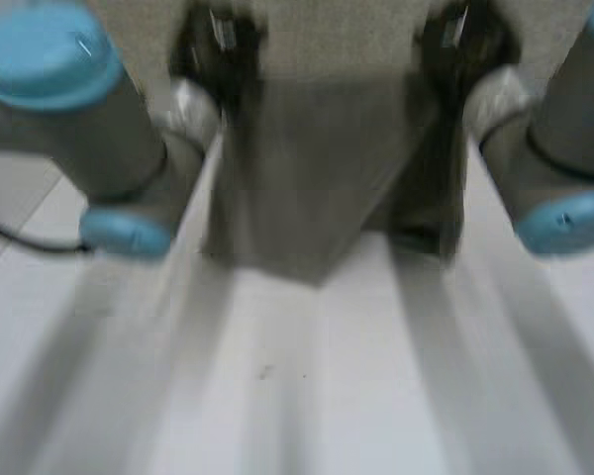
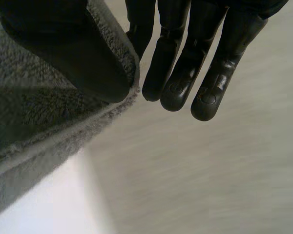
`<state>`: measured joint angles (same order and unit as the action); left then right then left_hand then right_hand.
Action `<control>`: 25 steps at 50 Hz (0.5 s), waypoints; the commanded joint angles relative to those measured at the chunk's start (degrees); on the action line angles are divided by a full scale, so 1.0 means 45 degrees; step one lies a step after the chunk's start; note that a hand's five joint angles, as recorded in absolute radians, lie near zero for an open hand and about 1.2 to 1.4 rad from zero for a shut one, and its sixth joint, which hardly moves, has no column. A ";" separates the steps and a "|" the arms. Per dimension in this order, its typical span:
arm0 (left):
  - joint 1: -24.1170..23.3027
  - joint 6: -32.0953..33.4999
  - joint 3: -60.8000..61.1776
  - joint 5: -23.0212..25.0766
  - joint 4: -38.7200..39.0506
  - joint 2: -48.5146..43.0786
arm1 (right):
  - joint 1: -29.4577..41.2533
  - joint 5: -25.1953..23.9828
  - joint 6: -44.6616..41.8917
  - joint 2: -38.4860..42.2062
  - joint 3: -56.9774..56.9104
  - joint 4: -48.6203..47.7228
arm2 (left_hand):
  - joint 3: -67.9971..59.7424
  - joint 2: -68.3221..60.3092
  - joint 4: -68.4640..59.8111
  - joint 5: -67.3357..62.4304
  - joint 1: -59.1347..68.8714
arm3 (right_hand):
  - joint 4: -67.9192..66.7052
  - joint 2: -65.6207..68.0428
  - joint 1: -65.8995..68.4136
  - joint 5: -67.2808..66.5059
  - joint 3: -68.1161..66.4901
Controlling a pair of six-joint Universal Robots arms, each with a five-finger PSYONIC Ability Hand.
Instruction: Fold the laundry
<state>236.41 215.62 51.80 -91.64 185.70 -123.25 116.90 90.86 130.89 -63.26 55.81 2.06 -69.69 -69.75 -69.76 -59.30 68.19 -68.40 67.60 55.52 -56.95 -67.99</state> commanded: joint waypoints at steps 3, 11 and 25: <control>0.0100 -0.1822 -0.0935 -0.0767 0.5024 0.1605 | 0.0057 -0.0383 -0.0004 -0.1585 0.1090 -0.6864 | -0.2292 -0.2278 -0.2276 -0.2379 0.2625 | -0.2579 0.2755 0.5439 -0.2901 -0.2668; 0.0686 -0.1959 0.4666 -0.0748 0.4906 0.2427 | 0.0116 -0.2044 0.0094 -0.1587 0.3902 -0.4272 | -0.2292 -0.2278 -0.2276 -0.2379 0.2625 | -0.2579 0.2755 0.5439 -0.2901 -0.2668; 0.0745 -0.2271 1.1142 -0.0728 0.4323 0.1999 | 0.0096 -0.3394 0.0172 -0.0005 0.7675 -0.1317 | -0.2292 -0.2278 -0.2276 -0.2379 0.2625 | -0.2579 0.2755 0.5439 -0.2901 -0.2668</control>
<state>239.87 206.26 93.89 -94.89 207.65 -112.37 117.44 76.33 131.35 -66.20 85.14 -6.67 -69.70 -69.76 -69.76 -59.56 68.46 -68.40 67.61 55.52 -57.08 -67.99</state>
